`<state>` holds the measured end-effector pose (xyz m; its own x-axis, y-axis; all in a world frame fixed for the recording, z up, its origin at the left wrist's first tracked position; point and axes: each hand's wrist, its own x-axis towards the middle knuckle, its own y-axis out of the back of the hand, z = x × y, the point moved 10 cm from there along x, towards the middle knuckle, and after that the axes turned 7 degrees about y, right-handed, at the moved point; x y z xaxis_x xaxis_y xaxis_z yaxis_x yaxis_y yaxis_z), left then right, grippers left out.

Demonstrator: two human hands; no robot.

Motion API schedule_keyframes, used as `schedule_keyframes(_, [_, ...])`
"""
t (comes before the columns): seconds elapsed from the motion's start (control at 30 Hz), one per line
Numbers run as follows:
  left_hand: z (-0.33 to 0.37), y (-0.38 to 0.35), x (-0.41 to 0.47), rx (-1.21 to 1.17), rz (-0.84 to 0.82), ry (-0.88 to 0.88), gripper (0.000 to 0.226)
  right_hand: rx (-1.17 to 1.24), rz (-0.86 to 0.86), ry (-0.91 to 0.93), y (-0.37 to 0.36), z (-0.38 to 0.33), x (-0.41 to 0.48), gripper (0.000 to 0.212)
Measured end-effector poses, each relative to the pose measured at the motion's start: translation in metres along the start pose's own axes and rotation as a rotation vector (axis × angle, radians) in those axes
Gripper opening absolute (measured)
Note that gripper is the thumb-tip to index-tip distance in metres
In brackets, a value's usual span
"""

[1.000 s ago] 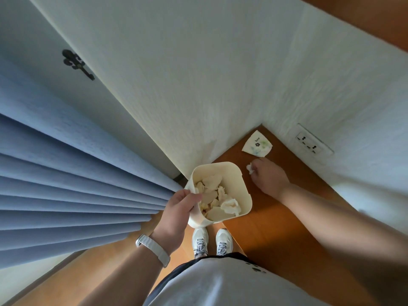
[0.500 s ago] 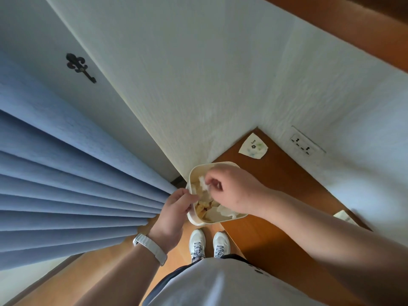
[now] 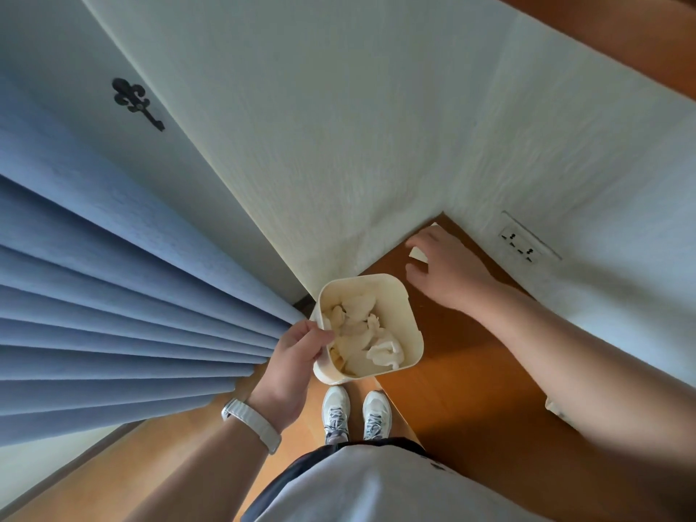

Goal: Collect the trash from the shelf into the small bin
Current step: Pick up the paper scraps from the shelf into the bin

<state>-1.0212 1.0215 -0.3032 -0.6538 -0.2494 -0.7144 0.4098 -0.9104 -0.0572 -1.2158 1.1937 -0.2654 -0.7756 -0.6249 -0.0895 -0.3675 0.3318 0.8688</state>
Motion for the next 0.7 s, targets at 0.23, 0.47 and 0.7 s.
schedule_keyframes(0.23, [0.003, 0.003, -0.007, 0.017, 0.015, -0.023, 0.043, -0.225, -0.161, -0.186, -0.052, 0.096, 0.028, 0.069])
schedule_keyframes(0.47, [-0.009, 0.020, -0.009, 0.027, 0.072, 0.005, 0.047, -0.282, -0.185, -0.222, -0.078, 0.124, 0.032, 0.075])
schedule_keyframes(0.7, [-0.015, 0.020, -0.007, 0.032, 0.081, 0.025, 0.049, -0.358, -0.137, -0.186, -0.074, 0.120, 0.034, 0.048])
